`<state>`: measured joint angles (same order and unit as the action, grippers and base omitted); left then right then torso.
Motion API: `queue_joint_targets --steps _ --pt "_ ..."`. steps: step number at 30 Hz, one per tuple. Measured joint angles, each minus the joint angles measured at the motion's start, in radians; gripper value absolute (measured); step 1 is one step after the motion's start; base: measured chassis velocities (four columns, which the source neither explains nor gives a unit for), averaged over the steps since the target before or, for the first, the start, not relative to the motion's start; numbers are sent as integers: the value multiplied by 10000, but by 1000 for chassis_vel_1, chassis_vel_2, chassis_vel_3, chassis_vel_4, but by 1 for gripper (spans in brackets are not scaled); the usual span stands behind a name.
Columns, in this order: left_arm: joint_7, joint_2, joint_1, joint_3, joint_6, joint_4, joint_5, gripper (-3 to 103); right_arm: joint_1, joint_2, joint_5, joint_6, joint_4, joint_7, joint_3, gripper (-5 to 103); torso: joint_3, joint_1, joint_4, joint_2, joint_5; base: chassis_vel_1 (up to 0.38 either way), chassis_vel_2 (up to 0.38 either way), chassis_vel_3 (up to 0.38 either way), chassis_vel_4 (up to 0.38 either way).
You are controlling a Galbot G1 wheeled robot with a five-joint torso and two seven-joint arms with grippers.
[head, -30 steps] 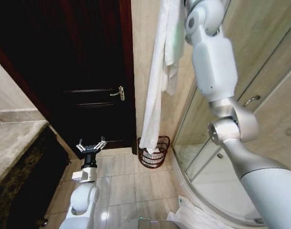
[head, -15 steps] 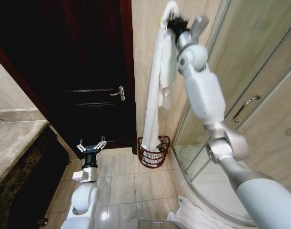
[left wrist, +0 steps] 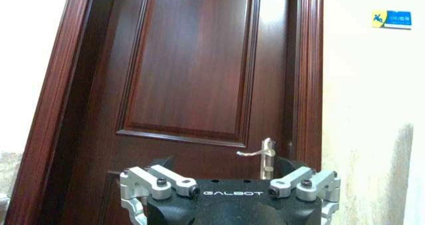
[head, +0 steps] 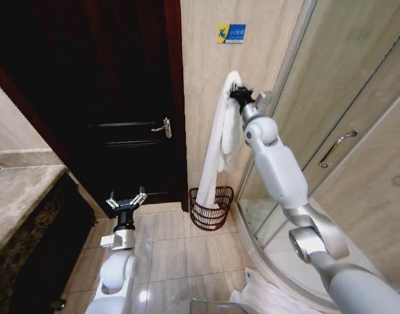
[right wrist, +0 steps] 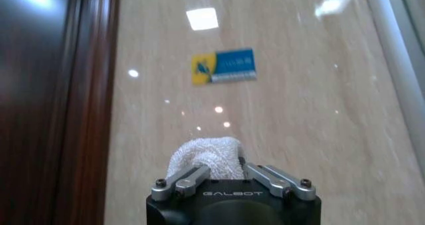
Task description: Discard the used towel into the hamper.
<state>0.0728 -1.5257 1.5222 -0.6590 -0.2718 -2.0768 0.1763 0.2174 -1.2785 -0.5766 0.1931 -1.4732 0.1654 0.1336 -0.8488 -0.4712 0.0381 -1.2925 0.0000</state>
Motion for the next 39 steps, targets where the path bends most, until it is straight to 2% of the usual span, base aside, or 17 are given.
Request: queue_joint_targets --steps 6,11,17,23,39 --pt "-1 20 54 -12 -62 -31 -9 100 729 83 240 -41 215 -179 299 4 171 140 0 317 1 0 0 0 0" --pt "-7 -36 124 -14 -101 -81 -26 100 1648 170 476 -352 220 -332 567 4 332 274 0 611 2 0 0 0 0" --pt "-12 -82 158 25 -144 -110 -147 100 3139 178 667 -586 -724 -424 913 4 558 462 1 1020 1 0 0 0 0" --pt "-12 -113 172 45 -130 -177 -170 100 3782 87 898 -708 -1073 -463 1198 4 709 586 0 1299 1 0 0 0 0" --pt "-29 -309 413 -10 -413 -111 -267 100 6606 -430 2510 -1140 -2879 -806 2240 4 1195 995 1 2196 -1 0 0 0 0"
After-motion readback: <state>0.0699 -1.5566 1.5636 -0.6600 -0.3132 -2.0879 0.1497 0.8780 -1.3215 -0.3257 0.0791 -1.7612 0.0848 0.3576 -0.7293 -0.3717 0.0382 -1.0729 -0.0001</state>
